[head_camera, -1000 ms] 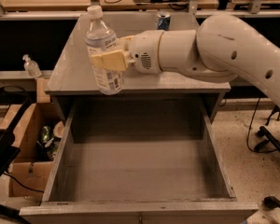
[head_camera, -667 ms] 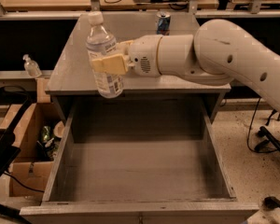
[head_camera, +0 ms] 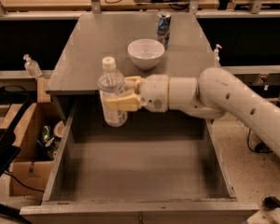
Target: Place blue plastic bottle into top drawer
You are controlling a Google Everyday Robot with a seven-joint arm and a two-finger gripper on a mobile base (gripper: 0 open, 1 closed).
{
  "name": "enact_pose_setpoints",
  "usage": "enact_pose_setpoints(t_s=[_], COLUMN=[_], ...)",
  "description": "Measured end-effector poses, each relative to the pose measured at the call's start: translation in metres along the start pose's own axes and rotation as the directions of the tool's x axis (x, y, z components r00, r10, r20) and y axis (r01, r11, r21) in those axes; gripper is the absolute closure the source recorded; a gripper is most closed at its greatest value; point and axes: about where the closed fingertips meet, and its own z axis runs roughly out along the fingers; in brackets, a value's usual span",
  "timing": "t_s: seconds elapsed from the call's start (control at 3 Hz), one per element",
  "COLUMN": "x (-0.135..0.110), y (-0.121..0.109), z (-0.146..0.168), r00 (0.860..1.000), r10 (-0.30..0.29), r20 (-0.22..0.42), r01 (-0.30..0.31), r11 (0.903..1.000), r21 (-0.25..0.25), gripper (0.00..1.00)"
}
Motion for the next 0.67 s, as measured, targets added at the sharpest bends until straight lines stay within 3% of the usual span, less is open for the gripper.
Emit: enact_pose_setpoints(t_s=[0.33,0.67], x=[0.038,0.079], y=[0.012,0.028], z=[-0.003,-0.003], r00=[0.998,0.998], r10=[-0.058,-0.067], r20=[0.027,0.011], r01=[0.059,0.068], r11=[0.9975,0.9968], r21=[-0.040,-0.042], gripper=[1.00,1.00])
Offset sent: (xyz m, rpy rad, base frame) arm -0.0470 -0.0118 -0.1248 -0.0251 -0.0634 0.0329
